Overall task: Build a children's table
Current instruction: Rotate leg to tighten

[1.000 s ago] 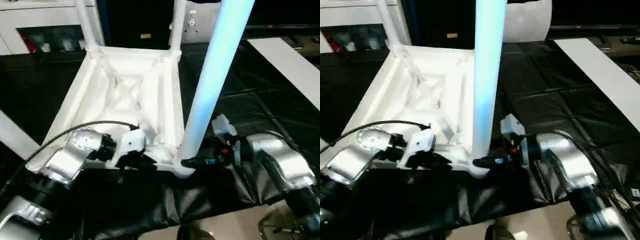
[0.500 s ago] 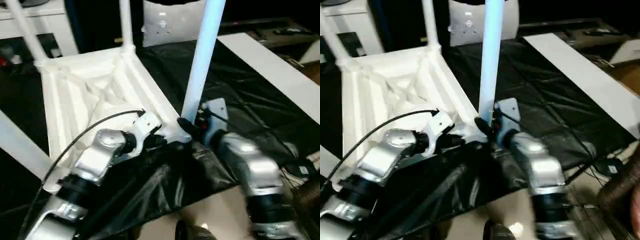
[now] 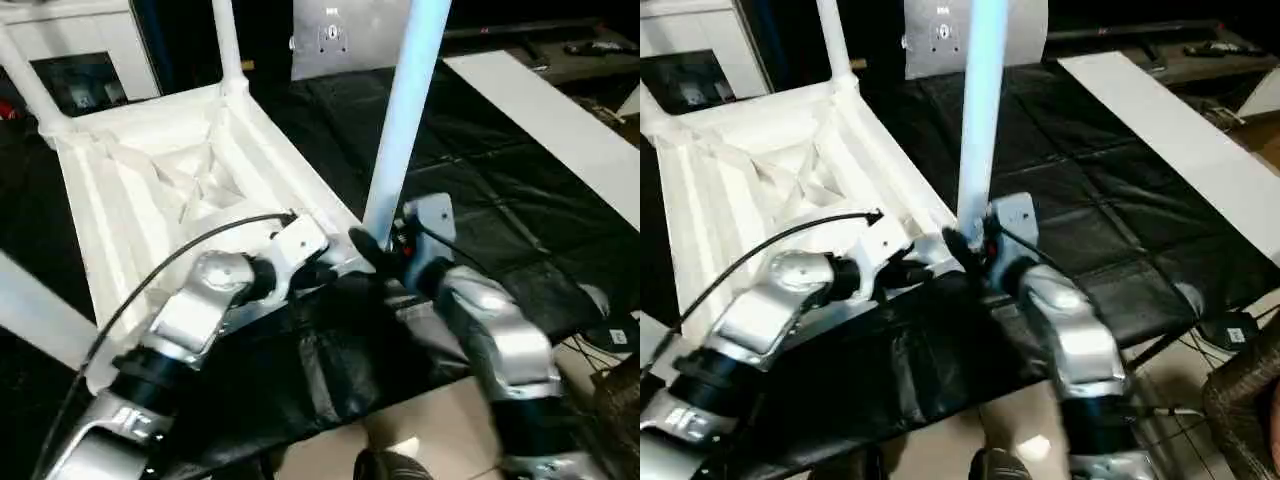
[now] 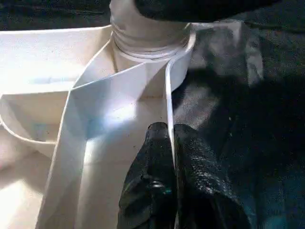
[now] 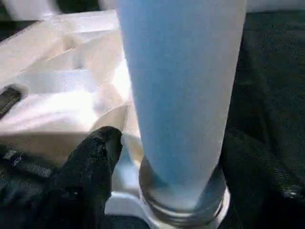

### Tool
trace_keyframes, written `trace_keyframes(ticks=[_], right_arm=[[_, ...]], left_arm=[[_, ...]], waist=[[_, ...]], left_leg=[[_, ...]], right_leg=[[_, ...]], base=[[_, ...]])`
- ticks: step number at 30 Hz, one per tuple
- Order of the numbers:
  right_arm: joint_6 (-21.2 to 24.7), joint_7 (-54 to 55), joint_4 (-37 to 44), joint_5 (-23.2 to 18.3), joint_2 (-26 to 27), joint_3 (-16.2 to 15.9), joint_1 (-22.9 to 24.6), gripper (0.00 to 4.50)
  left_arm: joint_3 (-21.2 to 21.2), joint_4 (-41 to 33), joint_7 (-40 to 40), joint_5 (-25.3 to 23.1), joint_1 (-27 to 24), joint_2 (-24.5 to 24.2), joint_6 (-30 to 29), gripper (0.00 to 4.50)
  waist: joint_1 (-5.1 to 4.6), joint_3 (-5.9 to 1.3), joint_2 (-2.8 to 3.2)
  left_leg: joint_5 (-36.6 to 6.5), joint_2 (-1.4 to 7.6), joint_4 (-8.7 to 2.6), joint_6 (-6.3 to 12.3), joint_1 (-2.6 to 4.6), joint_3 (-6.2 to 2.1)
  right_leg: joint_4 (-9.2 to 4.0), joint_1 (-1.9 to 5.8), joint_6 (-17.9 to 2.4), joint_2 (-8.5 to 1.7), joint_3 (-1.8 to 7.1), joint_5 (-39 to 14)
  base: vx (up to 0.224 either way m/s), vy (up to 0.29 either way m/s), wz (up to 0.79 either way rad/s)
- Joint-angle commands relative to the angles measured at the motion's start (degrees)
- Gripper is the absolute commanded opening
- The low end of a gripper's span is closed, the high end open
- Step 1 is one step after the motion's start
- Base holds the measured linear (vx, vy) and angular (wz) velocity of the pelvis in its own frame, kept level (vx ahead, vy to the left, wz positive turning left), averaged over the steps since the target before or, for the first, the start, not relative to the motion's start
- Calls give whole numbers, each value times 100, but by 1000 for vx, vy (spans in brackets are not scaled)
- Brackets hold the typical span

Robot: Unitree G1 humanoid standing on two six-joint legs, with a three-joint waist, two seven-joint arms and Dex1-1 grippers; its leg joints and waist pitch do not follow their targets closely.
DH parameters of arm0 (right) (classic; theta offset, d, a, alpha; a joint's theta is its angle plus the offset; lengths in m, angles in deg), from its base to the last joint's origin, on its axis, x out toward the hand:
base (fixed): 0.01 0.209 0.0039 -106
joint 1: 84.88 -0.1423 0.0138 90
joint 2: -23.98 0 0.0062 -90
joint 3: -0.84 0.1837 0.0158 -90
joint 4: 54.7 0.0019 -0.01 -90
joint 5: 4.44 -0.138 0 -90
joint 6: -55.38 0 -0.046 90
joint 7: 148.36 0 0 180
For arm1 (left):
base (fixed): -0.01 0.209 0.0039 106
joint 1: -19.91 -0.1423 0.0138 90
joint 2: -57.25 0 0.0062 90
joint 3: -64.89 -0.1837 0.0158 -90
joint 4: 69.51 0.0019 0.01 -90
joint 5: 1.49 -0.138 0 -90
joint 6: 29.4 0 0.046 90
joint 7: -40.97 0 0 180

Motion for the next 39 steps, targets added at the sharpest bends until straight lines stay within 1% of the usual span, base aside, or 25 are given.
trace_keyframes(ticks=[1,2,3,4,6,7,8,9,10,11,12,13,14,15,18,20,24,25,28,29,30,33,35,38,39], right_arm=[[-134,-655,45,-246,-189,-165,91,374],[-216,-840,41,-272,-313,-153,105,384],[-316,-1073,39,-304,-465,-141,122,394],[-385,-1347,35,-358,-629,-123,134,410],[-489,-1847,20,-495,-926,-111,139,418],[-565,-2090,-7,-556,-1063,-126,125,426],[-659,-2303,-33,-588,-1180,-158,111,426],[-815,-2553,-89,-616,-1313,-200,85,426],[-840,-2652,-107,-640,-1355,-214,74,426],[-858,-3077,-168,-770,-1506,-263,28,426],[-859,-3159,-180,-796,-1535,-272,18,426],[-864,-3624,-277,-917,-1690,-351,-72,426],[-863,-3693,-293,-935,-1713,-364,-88,426],[-875,-3855,-353,-961,-1762,-404,-146,399],[-902,-4292,-571,-1000,-1879,-532,-321,385],[-978,-4541,-716,-964,-1954,-654,-426,360],[-1067,-4852,-899,-947,-2021,-786,-555,330],[-1068,-4874,-908,-948,-2025,-794,-564,313],[-1121,-5146,-1043,-924,-2077,-897,-672,303],[-1130,-5200,-1066,-917,-2087,-920,-692,292],[-1152,-5245,-1101,-917,-2096,-942,-714,269],[-1179,-5320,-1143,-933,-2096,-987,-747,256],[-1174,-5356,-1150,-942,-2084,-1007,-754,227],[-1110,-5376,-1078,-971,-2065,-1038,-716,219],[-1066,-5382,-1050,-1001,-2056,-1049,-694,211]], left_arm=[[-163,-65,339,-72,-70,-216,282,0],[-186,-91,475,-45,-96,-309,346,0],[-217,-120,644,-18,-127,-425,454,0],[-273,-117,882,0,-152,-554,686,0],[-369,-56,1216,-3,-166,-765,976,0],[-420,-19,1420,12,-164,-859,1212,0],[-432,-1,1577,61,-169,-912,1337,0],[-428,21,1735,150,-170,-945,1429,0],[-429,32,1794,178,-166,-955,1459,0],[-449,90,2049,278,-139,-1005,1602,0],[-455,102,2099,296,-133,-1015,1632,0],[-488,209,2366,377,-65,-1036,1830,0],[-493,224,2411,393,-54,-1039,1855,0],[-522,261,2529,418,-17,-1042,1905,0],[-594,332,2864,494,68,-1034,2041,0],[-656,370,3075,513,123,-1039,2123,0],[-721,562,3209,403,224,-1061,2331,0],[-727,580,3212,390,232,-1063,2349,0],[-721,759,3277,315,315,-1054,2532,0],[-718,792,3282,309,336,-1048,2543,0],[-713,823,3297,306,353,-1040,2556,0],[-693,904,3276,284,395,-1030,2606,0],[-686,941,3262,280,410,-1026,2611,0],[-669,963,3239,305,399,-1020,2569,0],[-645,957,3233,333,380,-1009,2528,0]], waist=[[0,-400,-24],[3,-423,-19],[7,-430,-24],[10,-433,-29],[10,-419,-32],[29,-409,-23],[26,-404,-23],[39,-404,-36],[48,-394,-35],[55,-402,-29],[73,-395,-29],[97,-397,-40],[107,-400,-51],[134,-400,-51],[163,-407,-64],[183,-414,-66],[255,-424,-76],[262,-424,-76],[260,-425,-86],[263,-417,-91],[270,-420,-88],[270,-418,-98],[270,-415,-106],[274,-415,-104],[280,-423,-102]], left_leg=[[-765,348,-349,446,45,-55],[-527,352,-328,543,33,-43],[-421,348,-308,611,30,-25],[-408,353,-301,685,31,-21],[-512,372,-303,735,59,3],[-641,377,-305,732,72,2],[-682,388,-312,711,75,11],[-735,393,-311,677,86,19],[-776,407,-320,651,102,34],[-829,405,-315,657,108,39],[-871,416,-317,642,113,52],[-876,418,-317,644,120,56],[-874,419,-316,652,121,59],[-808,427,-312,668,128,72],[-752,421,-300,676,126,82],[-722,430,-296,674,121,84],[-677,436,-283,682,128,95],[-689,435,-284,681,124,94],[-740,434,-284,652,113,90],[-797,440,-289,618,114,90],[-810,441,-287,600,120,90],[-841,448,-295,562,120,84],[-863,446,-296,555,117,85],[-866,445,-297,540,120,86],[-808,448,-293,562,121,85]], right_leg=[[-402,285,-1203,-443,330,-509],[-347,301,-1287,-430,320,-134],[-320,301,-1358,-412,309,120],[-306,304,-1419,-406,299,218],[-321,283,-1467,-406,305,90],[-347,276,-1473,-411,297,-144],[-345,272,-1470,-412,305,-226],[-345,266,-1471,-408,302,-354],[-350,240,-1491,-411,307,-438],[-355,242,-1513,-416,303,-492],[-361,234,-1514,-416,310,-563],[-359,227,-1523,-417,312,-584],[-360,233,-1522,-420,310,-589],[-345,221,-1542,-426,316,-535],[-332,220,-1565,-423,307,-539],[-325,225,-1583,-437,306,-542],[-319,214,-1571,-433,305,-536],[-317,218,-1570,-431,302,-547],[-319,222,-1550,-435,298,-632],[-333,219,-1536,-443,301,-730],[-334,217,-1535,-447,302,-757],[-331,210,-1524,-444,302,-785],[-335,215,-1522,-446,301,-817],[-338,209,-1517,-443,303,-852],[-326,212,-1537,-439,300,-755]], base=[[0,0,0],[0,0,0],[0,0,0],[0,0,0],[0,0,0],[0,0,0],[0,0,0],[0,0,0],[0,0,0],[0,0,0],[0,0,0],[0,0,0],[0,0,0],[0,0,0],[0,0,0],[0,0,0],[0,0,0],[0,0,0],[0,0,0],[0,0,0],[0,0,0],[0,0,0],[0,0,0],[0,0,0],[0,0,0]])
